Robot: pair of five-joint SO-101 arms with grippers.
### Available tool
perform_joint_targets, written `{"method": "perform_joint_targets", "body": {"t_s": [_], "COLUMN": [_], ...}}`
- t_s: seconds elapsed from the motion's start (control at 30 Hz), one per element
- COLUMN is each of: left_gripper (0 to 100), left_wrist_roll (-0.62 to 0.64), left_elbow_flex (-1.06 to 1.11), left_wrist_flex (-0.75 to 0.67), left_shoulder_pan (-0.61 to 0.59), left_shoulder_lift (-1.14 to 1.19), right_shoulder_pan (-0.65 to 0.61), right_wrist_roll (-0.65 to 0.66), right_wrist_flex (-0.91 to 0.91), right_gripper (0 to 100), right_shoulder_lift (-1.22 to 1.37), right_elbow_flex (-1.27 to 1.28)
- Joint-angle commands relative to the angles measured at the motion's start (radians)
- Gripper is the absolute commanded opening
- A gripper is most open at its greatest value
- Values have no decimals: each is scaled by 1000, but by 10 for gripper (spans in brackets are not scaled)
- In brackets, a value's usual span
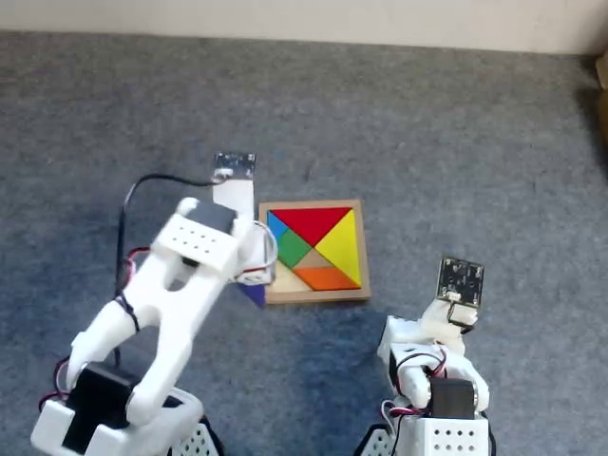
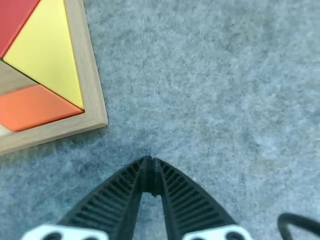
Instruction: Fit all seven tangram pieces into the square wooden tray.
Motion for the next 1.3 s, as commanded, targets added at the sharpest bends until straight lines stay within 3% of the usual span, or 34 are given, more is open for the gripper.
{"method": "perform_joint_targets", "body": {"t_s": [0.0, 0.23, 0.43, 0.73, 1.27], "left_gripper": [104, 108, 110, 292, 210], "left_wrist_roll": [127, 341, 427, 440, 434], "left_elbow_flex": [33, 157, 170, 173, 176], "left_wrist_flex": [-135, -394, -430, -428, -465], "left_shoulder_pan": [64, 134, 133, 131, 15], "left_shoulder_lift": [-41, -41, -41, -41, -50], "right_shoulder_pan": [12, 12, 12, 12, 12], "right_wrist_roll": [6, 6, 6, 6, 6], "right_wrist_flex": [1, 1, 1, 1, 1], "right_gripper": [15, 15, 15, 15, 15], "right_shoulder_lift": [-21, -21, -21, -21, -21], "right_elbow_flex": [151, 151, 151, 151, 151]}}
